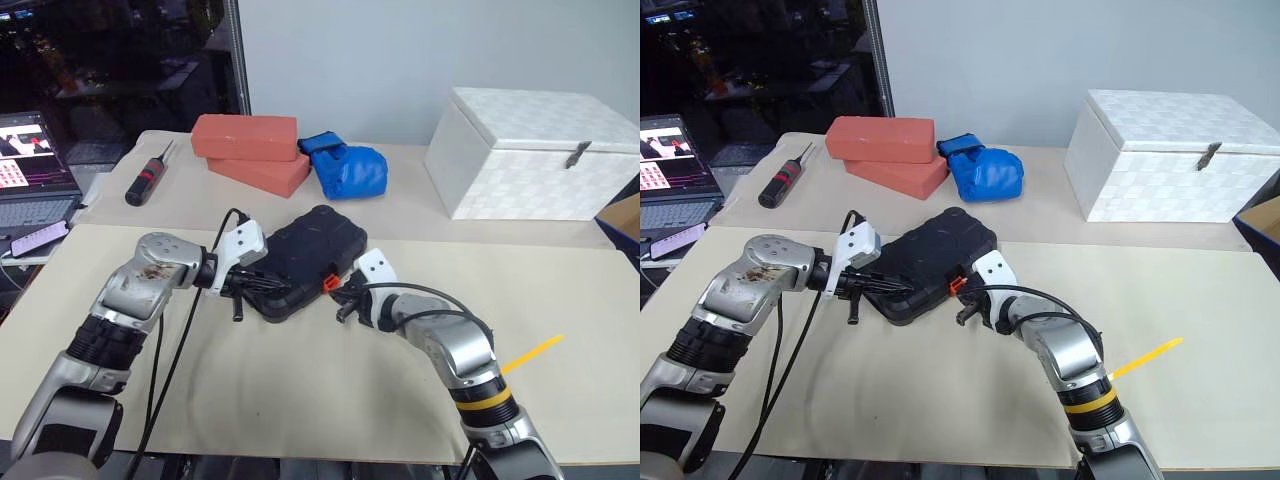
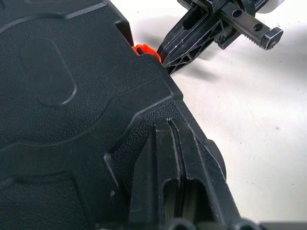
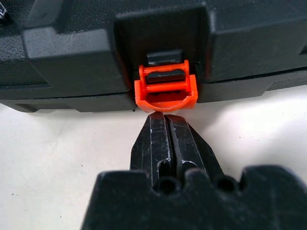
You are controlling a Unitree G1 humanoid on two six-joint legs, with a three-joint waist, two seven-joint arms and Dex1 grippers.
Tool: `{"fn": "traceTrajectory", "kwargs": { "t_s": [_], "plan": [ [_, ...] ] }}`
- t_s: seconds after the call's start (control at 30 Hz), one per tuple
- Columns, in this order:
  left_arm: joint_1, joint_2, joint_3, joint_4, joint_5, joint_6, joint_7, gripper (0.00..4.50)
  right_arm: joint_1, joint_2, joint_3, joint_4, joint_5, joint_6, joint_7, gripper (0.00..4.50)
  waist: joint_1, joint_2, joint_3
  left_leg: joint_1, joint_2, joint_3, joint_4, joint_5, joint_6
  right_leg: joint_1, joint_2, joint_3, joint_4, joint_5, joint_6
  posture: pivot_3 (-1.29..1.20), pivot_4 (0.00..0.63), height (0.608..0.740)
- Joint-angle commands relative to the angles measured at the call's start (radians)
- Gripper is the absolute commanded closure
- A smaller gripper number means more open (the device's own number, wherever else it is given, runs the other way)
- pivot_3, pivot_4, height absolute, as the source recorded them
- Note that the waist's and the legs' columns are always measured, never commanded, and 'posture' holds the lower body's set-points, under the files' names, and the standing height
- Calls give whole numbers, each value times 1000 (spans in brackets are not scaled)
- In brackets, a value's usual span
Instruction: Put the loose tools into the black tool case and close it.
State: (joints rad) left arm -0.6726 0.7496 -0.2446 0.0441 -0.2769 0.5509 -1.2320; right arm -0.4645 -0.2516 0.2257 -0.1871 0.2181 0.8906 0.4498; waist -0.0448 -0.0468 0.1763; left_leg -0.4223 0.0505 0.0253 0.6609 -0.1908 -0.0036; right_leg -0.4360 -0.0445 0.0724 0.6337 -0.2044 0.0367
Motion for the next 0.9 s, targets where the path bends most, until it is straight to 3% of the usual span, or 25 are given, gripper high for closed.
{"fn": "traceTrajectory", "kwargs": {
  "t_s": [0.03, 0.27, 0.5, 0.9],
  "plan": [
    [29, -5, -33, 3, 29, 25, 5, 4500, -33, 14, -38, -64, 19, -36, -4, 4472, 0, 0, 0, 0, 0, 0, 0, 0, 0, 0, 0, 0, 0, 0, 0, 0, 150, 740],
    [40, -14, -42, 6, 36, 26, 12, 4500, -31, 66, -92, -99, 69, -10, -18, 4472, -2, 0, 0, 0, 0, 0, 0, 0, 0, -1, 0, 0, 1, 0, 0, 0, 150, 740],
    [51, -15, -44, -3, 36, 30, 19, 4500, 20, 49, -80, -123, 69, 23, -25, 4472, -3, 0, 0, 0, 1, 0, 0, 0, 0, -1, 1, 0, 1, 0, 0, 0, 150, 740],
    [55, -36, -43, 16, 42, 55, 47, 4500, 51, 97, -45, 23, 19, -39, -72, 4472, -1, 3, -3, 2, 1, 0, 0, 0, 0, 2, 1, 0, 0, -1, -2, 0, 150, 740]
  ]
}}
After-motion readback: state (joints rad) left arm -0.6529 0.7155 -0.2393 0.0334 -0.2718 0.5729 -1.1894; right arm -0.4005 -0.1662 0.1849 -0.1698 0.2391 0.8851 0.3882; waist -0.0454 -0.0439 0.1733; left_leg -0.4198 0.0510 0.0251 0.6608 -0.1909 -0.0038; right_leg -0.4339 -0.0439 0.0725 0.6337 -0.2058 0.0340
